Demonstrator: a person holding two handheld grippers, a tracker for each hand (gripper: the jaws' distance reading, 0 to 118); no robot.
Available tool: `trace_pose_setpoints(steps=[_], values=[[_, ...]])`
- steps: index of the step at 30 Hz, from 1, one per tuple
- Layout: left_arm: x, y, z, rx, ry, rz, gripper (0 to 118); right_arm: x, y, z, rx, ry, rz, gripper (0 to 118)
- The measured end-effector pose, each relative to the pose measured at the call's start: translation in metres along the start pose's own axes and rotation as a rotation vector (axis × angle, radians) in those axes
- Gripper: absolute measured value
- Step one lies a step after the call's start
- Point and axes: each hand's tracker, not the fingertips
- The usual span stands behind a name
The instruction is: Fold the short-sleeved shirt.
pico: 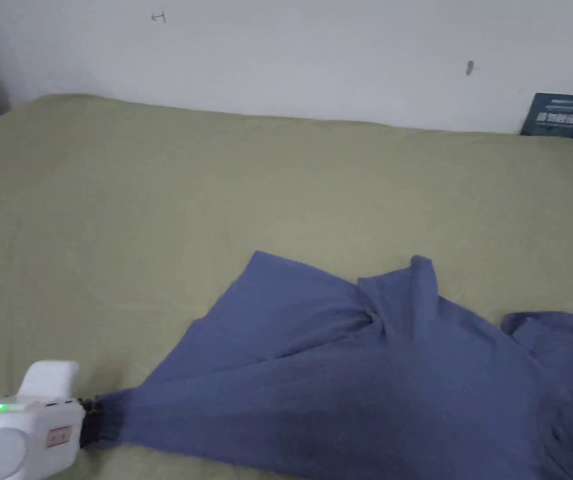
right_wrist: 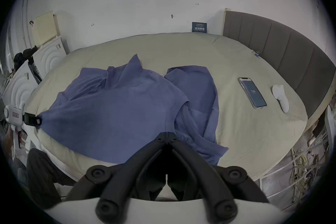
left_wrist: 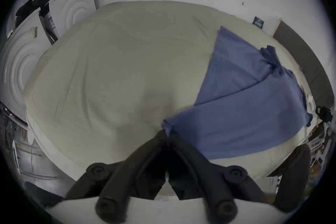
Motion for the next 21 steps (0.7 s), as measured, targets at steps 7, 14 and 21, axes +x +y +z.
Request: trace_pose_setpoints(steps=[7,14,21], values=[[0.015,-0.002,-0.001,-0.032,0.002,0.006,0,-0.006,0.061,-0.059,-0.025,0.005,0.072,0],[0.020,0.000,0.000,-0.038,-0.016,0.026,0,-0.016,0.135,-0.159,-0.105,0.021,0.163,0],[0.028,0.008,0.001,-0.063,-0.025,0.047,1,-0.025,0.160,-0.229,-0.231,0.029,0.217,109]])
